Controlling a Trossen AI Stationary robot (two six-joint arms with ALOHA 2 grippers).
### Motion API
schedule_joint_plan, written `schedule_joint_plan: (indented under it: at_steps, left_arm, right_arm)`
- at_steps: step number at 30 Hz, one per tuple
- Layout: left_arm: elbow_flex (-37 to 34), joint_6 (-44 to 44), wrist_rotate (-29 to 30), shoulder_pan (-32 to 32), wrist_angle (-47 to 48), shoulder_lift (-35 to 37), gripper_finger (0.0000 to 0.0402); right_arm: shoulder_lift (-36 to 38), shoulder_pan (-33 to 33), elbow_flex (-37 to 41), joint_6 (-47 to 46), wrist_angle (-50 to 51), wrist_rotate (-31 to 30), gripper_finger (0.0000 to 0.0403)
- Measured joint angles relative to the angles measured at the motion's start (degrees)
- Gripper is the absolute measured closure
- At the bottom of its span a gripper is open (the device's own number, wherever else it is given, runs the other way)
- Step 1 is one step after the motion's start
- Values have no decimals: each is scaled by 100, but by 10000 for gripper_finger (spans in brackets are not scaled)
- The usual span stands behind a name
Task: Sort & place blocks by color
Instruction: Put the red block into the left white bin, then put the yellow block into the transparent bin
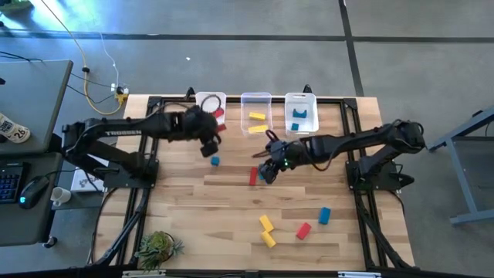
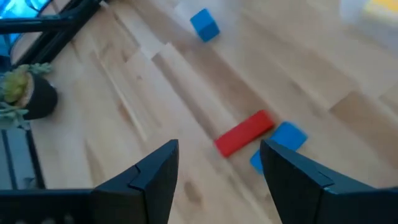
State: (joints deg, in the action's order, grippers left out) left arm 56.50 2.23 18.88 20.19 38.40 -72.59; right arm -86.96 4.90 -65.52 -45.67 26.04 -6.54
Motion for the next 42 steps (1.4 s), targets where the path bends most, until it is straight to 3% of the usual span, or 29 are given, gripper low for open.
schedule_joint_plan:
  at_steps: [9,17,28,42]
  left_arm:
    - [-2,-106,-706,1305,0,-121,330]
    - [-1,61,-1273,2051,30,-632,324]
    - [-1,-10,-1239,2419,-476,-1374,288]
    - [424,-140,-1224,2443,-441,-1393,204]
  right_arm:
    - [0,782,0,-1052,30,-446,192]
    - [0,1458,0,-1282,31,-1103,192]
    - [-322,2180,0,-2033,-327,-1165,192]
    - [-715,2488,0,-1885,-2236,-1249,192]
